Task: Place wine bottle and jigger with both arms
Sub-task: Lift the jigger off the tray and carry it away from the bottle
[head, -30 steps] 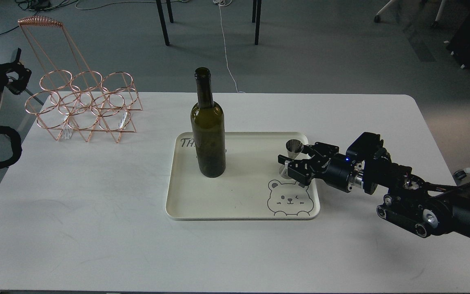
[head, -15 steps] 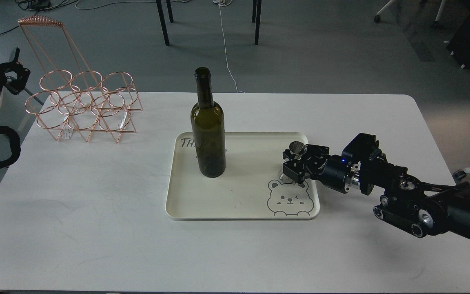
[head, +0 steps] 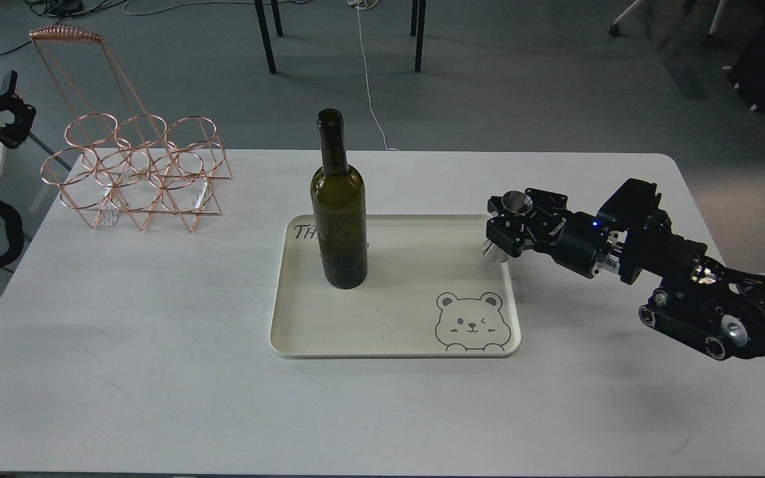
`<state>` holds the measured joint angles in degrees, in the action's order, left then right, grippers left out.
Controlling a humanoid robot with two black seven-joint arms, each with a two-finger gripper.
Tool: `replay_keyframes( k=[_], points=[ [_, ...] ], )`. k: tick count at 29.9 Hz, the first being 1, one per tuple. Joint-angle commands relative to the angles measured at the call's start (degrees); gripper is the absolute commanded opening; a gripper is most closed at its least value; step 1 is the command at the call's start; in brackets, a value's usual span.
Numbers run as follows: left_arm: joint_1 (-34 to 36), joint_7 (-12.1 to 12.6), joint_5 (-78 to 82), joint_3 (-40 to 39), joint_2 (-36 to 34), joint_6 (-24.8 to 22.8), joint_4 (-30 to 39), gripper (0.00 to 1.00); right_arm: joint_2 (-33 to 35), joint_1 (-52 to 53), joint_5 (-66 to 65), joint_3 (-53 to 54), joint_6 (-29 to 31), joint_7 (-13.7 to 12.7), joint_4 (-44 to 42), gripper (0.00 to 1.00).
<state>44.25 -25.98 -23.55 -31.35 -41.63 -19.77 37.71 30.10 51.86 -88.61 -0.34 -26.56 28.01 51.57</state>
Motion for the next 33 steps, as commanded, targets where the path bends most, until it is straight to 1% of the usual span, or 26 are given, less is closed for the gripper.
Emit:
replay_keyframes(
  k=[1,6,8,10,15,18,27,29,33],
  points=[
    [0.1,0.1,0.0,-0.1,0.0,0.3,0.1,0.99,6.0,-1.1,0.1,2.7,-0.2,0.0,1.7,0.01],
    [0.1,0.1,0.1,-0.5,0.1,0.3,0.3,0.99,10.8,-5.4,2.9,3.5,-1.4,0.0,1.1,0.01],
    [0.1,0.1,0.1,-0.5,0.2,0.3,0.3,0.99,11.5,-7.1,4.8,3.5,-1.4,0.0,0.8,0.01],
    [0.1,0.1,0.1,-0.5,0.2,0.3,0.3,0.99,11.5,-8.2,6.0,3.5,-1.4,0.0,-0.5,0.01],
    [0.3,0.1,0.1,-0.4,0.2,0.3,0.4,0.99,10.6,-10.6,6.7,3.6,-1.4,0.0,-7.1,0.02],
    [0.3,0.1,0.1,-0.4,0.1,0.3,0.7,0.99,8.3,-11.2,6.9,3.6,-1.4,0.0,-9.3,0.03],
    [0.5,0.1,0.1,-0.4,0.1,0.4,1.5,0.99,7.1,-12.8,9.1,3.3,-1.4,0.0,-9.2,0.09],
    [0.5,0.1,0.1,-0.4,0.0,0.4,1.5,0.99,7.1,-12.9,9.1,3.2,-1.4,0.0,-9.2,0.15],
    [0.5,0.1,0.1,-0.4,0.0,0.4,1.5,0.99,7.0,-13.1,9.1,3.1,-1.4,0.0,-9.2,0.19]
  ],
)
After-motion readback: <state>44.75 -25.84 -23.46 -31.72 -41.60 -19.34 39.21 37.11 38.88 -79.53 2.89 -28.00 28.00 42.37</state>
